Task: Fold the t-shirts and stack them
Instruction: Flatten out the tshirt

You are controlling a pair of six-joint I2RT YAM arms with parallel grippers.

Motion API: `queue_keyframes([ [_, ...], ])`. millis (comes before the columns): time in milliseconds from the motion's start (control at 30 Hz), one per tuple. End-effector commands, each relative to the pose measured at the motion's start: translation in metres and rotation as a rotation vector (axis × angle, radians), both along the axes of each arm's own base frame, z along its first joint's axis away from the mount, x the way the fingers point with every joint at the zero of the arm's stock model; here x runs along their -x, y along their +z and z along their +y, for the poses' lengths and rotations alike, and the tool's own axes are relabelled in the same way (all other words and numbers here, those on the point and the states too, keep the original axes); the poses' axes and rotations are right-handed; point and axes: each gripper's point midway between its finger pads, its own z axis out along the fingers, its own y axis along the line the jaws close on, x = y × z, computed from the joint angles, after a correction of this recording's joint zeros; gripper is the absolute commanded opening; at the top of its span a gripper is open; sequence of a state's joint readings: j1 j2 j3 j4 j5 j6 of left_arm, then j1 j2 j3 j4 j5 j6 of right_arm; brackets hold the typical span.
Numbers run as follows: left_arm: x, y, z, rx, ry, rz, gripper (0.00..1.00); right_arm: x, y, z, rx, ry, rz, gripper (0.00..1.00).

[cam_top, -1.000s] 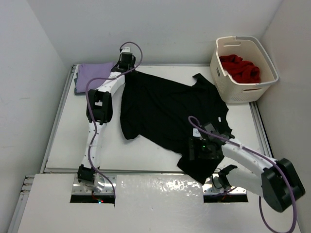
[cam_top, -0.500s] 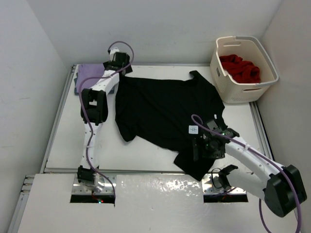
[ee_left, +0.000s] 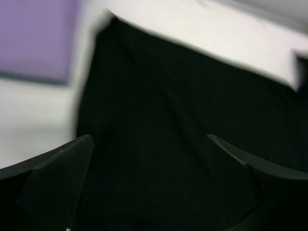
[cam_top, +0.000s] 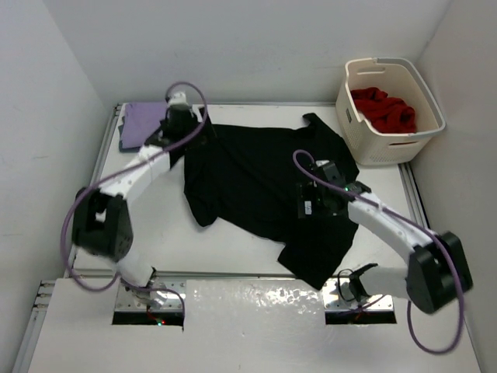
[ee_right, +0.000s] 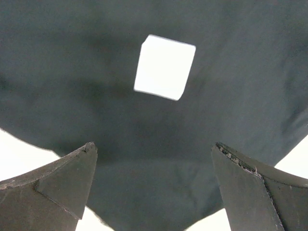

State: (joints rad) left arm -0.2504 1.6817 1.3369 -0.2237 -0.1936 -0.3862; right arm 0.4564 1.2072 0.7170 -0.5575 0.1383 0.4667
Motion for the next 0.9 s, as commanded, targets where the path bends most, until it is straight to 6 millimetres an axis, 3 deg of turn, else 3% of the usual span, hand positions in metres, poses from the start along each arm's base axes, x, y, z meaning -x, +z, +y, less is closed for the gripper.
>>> queue_keyframes([
  [0, 0.069, -0.041, -0.061, 0.090, -0.161, 0.069, 1.00, -0.071, 0.022, -0.007, 0.007, -0.152, -0.153, 0.99],
  [33, 0.092, -0.040, -0.081, 0.088, -0.231, 0.083, 1.00, -0.079, 0.020, -0.013, 0.012, -0.173, -0.138, 0.99],
  [67, 0.115, -0.057, -0.077, 0.068, -0.217, 0.168, 1.00, -0.083, 0.009, -0.016, 0.041, -0.183, -0.105, 0.99],
  [100, 0.139, -0.071, -0.073, 0.029, -0.207, 0.200, 1.00, -0.092, 0.012, -0.016, 0.039, -0.179, -0.114, 0.99],
  [267, 0.207, -0.104, -0.032, -0.025, -0.037, 0.336, 1.00, -0.104, -0.012, -0.018, 0.055, -0.160, -0.061, 0.99],
  [400, 0.250, -0.129, -0.032, 0.040, -0.063, 0.423, 1.00, -0.107, -0.029, -0.025, 0.019, -0.183, -0.008, 0.99],
  [467, 0.262, -0.139, -0.024, 0.045, -0.011, 0.462, 1.00, -0.109, -0.032, -0.026, 0.023, -0.181, -0.014, 0.99],
  [533, 0.261, -0.142, -0.015, 0.033, 0.040, 0.441, 1.00, -0.111, -0.034, -0.026, 0.029, -0.175, -0.017, 0.99],
  [700, 0.245, -0.149, -0.027, 0.060, 0.011, 0.394, 0.93, -0.109, -0.046, -0.029, 0.040, -0.174, 0.018, 0.99],
  [733, 0.244, -0.152, -0.028, 0.057, 0.013, 0.396, 0.80, -0.110, -0.047, -0.030, 0.040, -0.175, 0.017, 0.99],
  [800, 0.242, -0.159, -0.030, 0.042, 0.004, 0.416, 0.67, -0.109, -0.049, -0.033, 0.037, -0.183, 0.023, 0.99],
  [833, 0.242, -0.161, -0.032, 0.042, -0.003, 0.418, 0.49, -0.108, -0.051, -0.035, 0.038, -0.189, 0.027, 0.99],
  [867, 0.242, -0.166, -0.029, 0.029, 0.009, 0.429, 0.43, -0.108, -0.052, -0.038, 0.036, -0.199, 0.026, 0.99],
])
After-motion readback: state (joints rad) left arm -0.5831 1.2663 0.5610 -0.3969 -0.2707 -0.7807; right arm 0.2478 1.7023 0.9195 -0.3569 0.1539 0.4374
